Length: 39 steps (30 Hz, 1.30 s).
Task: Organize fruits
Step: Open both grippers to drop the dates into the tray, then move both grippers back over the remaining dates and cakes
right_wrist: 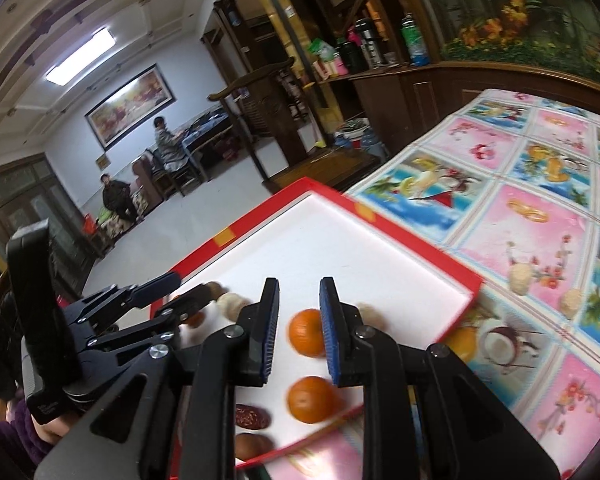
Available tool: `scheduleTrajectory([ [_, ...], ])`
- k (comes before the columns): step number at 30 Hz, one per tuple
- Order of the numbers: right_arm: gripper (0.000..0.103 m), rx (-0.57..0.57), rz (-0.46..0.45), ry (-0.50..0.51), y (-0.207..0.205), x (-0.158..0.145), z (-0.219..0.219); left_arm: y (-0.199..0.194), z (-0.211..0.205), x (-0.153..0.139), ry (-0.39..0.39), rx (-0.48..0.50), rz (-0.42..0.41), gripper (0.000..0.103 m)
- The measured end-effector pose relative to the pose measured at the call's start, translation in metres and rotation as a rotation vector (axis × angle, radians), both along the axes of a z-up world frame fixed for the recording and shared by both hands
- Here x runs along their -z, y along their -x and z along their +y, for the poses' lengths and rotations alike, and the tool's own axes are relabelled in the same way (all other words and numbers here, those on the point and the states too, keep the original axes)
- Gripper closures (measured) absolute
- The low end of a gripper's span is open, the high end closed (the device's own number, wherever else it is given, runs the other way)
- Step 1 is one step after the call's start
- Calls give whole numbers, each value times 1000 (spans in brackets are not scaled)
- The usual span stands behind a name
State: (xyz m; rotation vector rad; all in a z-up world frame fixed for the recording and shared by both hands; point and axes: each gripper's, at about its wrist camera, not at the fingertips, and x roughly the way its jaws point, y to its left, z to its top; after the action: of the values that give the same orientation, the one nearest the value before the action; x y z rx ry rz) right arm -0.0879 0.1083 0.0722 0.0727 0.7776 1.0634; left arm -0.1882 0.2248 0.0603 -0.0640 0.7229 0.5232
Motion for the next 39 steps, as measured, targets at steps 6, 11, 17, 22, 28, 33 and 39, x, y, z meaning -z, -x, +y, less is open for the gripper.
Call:
scheduleTrajectory([
  [6, 80, 91, 23, -20, -20, -3, -31, -3, -13, -2, -16, 19, 0, 58],
  [11, 80, 150, 31, -37, -34, -7, -57, -6, -23, -3, -29, 38, 6, 56],
  [17, 80, 223, 33, -43, -51, -9, -89, -10, -36, -5, -43, 63, 11, 54],
  [22, 80, 305, 17, -37, -69, -11, -124, -17, -51, -9, -64, 109, 13, 45],
  [28, 65, 454, 32, -42, -102, -10, -184, -31, -70, -19, -75, 171, -6, 39],
  [33, 62, 502, 93, -47, -119, 1, -204, -46, -94, -16, -58, 248, -4, 34],
  [39, 62, 528, 44, 108, -123, 11, -184, -58, -116, -12, -49, 315, 10, 34],
])
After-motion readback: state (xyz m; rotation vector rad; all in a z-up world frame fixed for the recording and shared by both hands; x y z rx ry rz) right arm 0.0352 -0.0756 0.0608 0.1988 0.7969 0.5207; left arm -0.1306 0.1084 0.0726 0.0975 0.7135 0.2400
